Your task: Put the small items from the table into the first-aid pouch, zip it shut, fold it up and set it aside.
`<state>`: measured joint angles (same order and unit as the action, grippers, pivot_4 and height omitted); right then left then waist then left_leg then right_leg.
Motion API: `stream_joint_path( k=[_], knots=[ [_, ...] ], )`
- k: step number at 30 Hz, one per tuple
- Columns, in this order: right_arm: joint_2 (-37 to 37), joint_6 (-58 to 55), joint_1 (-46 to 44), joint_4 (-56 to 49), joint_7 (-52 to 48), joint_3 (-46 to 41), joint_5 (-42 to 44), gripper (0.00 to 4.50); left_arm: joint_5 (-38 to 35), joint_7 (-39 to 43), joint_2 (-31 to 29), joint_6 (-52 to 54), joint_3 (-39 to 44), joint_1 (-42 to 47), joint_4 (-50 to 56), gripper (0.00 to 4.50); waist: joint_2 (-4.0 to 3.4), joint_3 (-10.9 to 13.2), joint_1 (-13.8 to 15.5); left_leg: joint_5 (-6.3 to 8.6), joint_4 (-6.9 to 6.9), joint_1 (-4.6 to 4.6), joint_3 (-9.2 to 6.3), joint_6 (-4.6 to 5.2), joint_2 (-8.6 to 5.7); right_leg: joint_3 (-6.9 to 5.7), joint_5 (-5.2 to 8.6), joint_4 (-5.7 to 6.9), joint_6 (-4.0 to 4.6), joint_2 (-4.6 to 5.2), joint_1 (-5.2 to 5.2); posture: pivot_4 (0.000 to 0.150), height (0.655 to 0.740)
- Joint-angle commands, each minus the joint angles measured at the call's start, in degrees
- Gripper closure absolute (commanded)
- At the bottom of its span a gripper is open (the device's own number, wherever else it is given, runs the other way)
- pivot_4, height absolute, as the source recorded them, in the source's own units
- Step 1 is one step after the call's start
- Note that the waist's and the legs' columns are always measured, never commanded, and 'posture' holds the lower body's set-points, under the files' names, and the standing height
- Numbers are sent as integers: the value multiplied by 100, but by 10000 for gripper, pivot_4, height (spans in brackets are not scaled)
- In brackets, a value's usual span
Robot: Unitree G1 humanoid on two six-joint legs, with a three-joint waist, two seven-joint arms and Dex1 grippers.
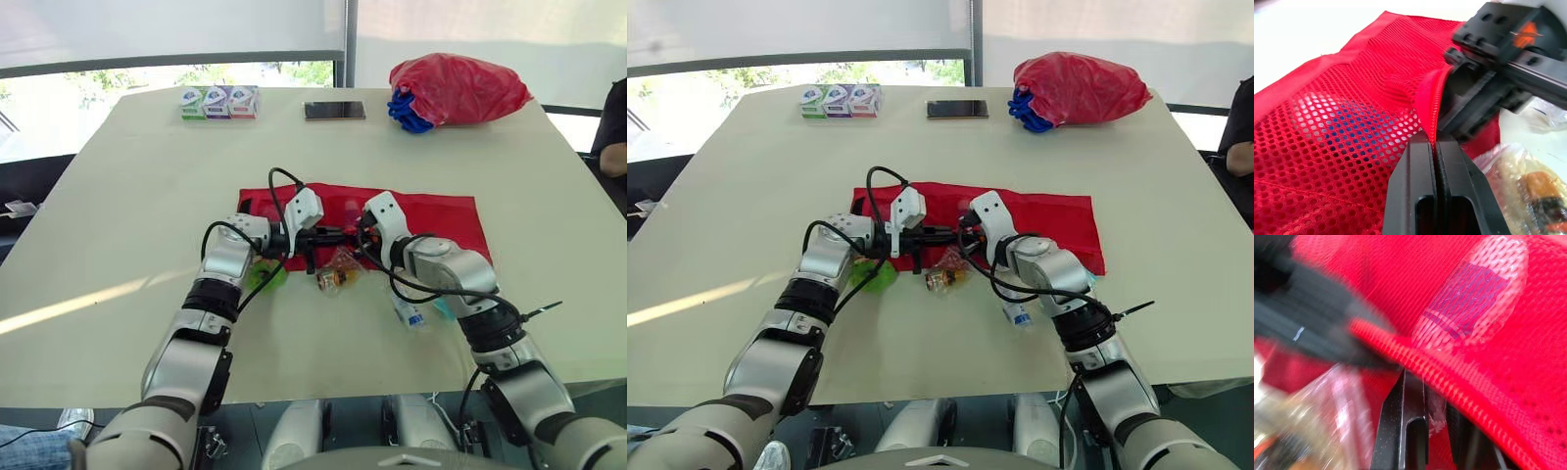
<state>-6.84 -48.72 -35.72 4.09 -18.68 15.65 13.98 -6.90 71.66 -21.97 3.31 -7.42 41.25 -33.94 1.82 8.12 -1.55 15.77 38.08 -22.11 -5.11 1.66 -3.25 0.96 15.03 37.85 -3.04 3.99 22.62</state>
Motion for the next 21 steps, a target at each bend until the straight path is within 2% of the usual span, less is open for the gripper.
stream_joint_path(
  k=[1,9,10,11,15,21],
  knots=[
    [221,615,-209,46,119,-87,-212,44858,-7,153,75,-49,-203,-55,177,45000,0,0,-12,0,0,1,1,0,0,1,0,0,0,1,0,1500,7400],
    [338,922,-81,102,12,-52,-470,44858,69,92,74,-176,-222,-66,20,45000,-2,1,-40,0,-1,0,0,0,0,0,0,0,0,0,0,1500,7400],
    [285,897,-49,35,-49,-17,-491,35341,85,49,71,-196,-199,-29,-57,45000,-3,1,-37,0,-2,0,0,0,0,0,0,0,0,0,0,1500,7400],
    [241,870,-21,-24,-94,12,-515,32092,102,6,65,-221,-172,15,-147,45000,-3,1,-36,0,-1,1,-1,0,0,0,0,0,0,0,0,1500,7400],
    [109,573,120,-350,-284,114,-505,12488,196,-172,-11,-415,-38,260,-721,45000,-3,2,-49,0,-2,0,-1,0,0,-1,0,-1,0,0,0,1500,7400],
    [-127,234,431,-910,-628,272,-447,12488,266,-413,26,-706,69,536,-1344,45000,-3,2,-69,0,-4,1,-1,0,0,0,0,0,0,-2,3,1500,7400]
  ],
)
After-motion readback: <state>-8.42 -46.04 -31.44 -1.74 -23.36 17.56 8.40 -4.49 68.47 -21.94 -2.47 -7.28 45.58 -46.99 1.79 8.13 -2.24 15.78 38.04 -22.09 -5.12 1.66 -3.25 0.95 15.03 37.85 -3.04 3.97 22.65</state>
